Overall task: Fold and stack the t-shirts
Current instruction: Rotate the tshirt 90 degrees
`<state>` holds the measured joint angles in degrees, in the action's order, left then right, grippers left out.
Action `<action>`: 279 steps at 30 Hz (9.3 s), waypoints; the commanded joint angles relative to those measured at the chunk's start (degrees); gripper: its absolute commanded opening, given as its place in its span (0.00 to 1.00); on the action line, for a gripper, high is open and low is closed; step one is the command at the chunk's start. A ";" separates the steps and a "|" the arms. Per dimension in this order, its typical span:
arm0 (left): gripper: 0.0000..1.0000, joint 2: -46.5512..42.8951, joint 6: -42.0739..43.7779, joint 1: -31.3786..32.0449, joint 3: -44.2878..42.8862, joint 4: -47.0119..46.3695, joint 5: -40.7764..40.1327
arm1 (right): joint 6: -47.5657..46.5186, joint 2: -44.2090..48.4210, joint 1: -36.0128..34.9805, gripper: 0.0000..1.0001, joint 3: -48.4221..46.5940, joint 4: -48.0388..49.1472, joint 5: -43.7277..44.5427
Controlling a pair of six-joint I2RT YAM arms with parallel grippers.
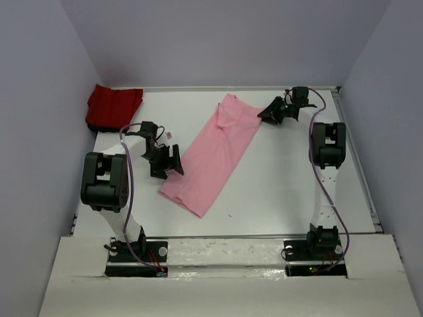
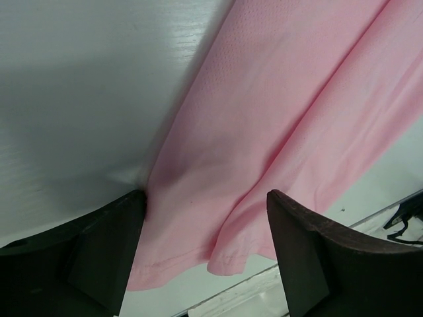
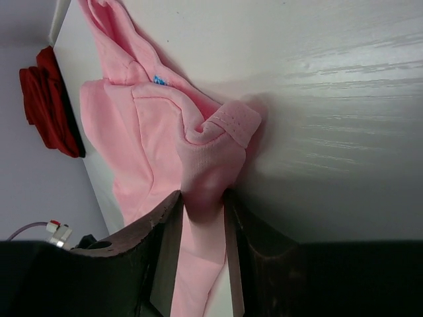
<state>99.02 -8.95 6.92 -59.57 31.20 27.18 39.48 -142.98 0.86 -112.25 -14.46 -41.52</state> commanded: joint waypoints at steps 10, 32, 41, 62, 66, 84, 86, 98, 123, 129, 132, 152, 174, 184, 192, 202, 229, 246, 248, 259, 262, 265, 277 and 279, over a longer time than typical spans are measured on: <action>0.61 -2.26 0.60 -0.15 2.88 1.58 1.74 | 0.77 -2.48 -1.92 0.22 -4.03 0.92 1.26; 0.18 -0.85 -0.45 0.02 2.36 5.97 -0.11 | 1.82 -4.68 -1.92 0.00 -7.37 0.75 1.26; 0.18 -1.73 -2.74 4.84 3.93 6.59 2.79 | 3.93 -9.77 -3.06 0.00 -15.71 0.75 -0.14; 0.19 4.33 -12.14 22.61 -0.37 0.70 7.80 | 10.70 -17.60 -8.16 0.00 -27.85 2.41 -0.58; 0.19 4.78 -12.49 24.10 -0.46 0.27 8.42 | 12.28 -17.86 -8.77 0.00 -28.03 4.00 -0.58; 0.19 4.34 -14.25 27.09 0.68 -0.88 9.73 | 12.37 -18.83 -8.77 0.00 -30.22 5.23 0.82; 0.19 4.07 -14.25 27.10 0.95 -0.70 9.65 | 12.46 -19.09 -8.77 0.00 -30.49 5.58 1.00; 0.19 2.05 -14.87 27.71 2.88 -0.61 9.65 | 12.55 -20.85 -8.25 0.00 -32.16 7.16 1.09; 0.37 2.66 -14.96 27.80 2.10 0.79 7.63 | 7.80 -10.40 -1.83 0.55 -18.83 6.03 -3.92; 0.81 2.67 -15.39 27.89 -0.80 1.85 4.91 | 0.16 0.49 -0.95 0.56 -5.29 -1.69 -4.71; 0.82 3.02 -16.18 27.80 -1.77 1.23 4.20 | -1.69 10.22 -0.95 0.56 9.96 -3.03 -6.29; 0.84 -14.55 -25.67 27.36 15.09 -2.28 4.46 | -17.85 48.83 -0.42 0.57 52.13 -28.41 -4.37; 0.84 -17.55 -25.77 27.19 18.01 -4.31 0.43 | -15.84 65.64 -8.69 0.57 67.69 -29.51 5.13; 0.85 -13.08 -24.20 6.89 10.65 -11.34 -0.98 | -11.80 45.00 -7.63 0.57 48.13 -18.06 -2.25; 0.85 -2.01 -22.69 2.66 -0.71 -17.40 0.51 | -11.01 29.96 -5.87 0.57 31.75 -14.11 -4.54; 0.85 10.92 -21.02 1.17 -13.36 -22.50 0.86 | -7.93 14.49 -5.35 0.56 14.45 -10.41 -5.94; 0.71 25.34 -14.25 10.30 -23.92 -26.45 -3.18 | -13.29 7.80 -7.54 0.54 10.12 -9.71 -0.58; 0.70 25.96 -13.55 10.22 -24.80 -23.91 -5.55 | -12.41 4.99 -10.27 0.36 8.54 -9.80 -0.58; 0.69 26.05 -13.72 10.13 -25.42 -21.72 -7.48 | -12.41 4.81 -10.27 0.30 8.18 -9.80 -0.41; 0.39 27.45 -16.19 7.58 -26.56 -18.37 -13.38 | -12.85 4.37 -10.27 0.32 7.31 -10.68 0.21; 0.39 27.63 -16.27 7.58 -26.74 -18.11 -13.38 | -13.03 3.94 -10.27 0.32 6.52 -10.94 0.03; 0.39 28.07 -16.27 7.58 -26.74 -18.02 -12.94 | -13.12 3.58 -10.27 0.29 5.99 -11.38 0.12; 0.34 29.47 -15.83 7.58 -27.18 -17.58 -11.89 | -13.38 2.97 -10.27 0.21 5.28 -11.91 0.38; 0.18 30.08 -15.75 7.58 -27.61 -17.23 -11.45 | -13.29 2.79 -10.27 0.21 5.11 -11.91 0.30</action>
<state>124.49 -26.41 14.87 -87.64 7.07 18.33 27.83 -138.15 -9.08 -105.34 -25.36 -44.14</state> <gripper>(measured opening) 0.288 0.207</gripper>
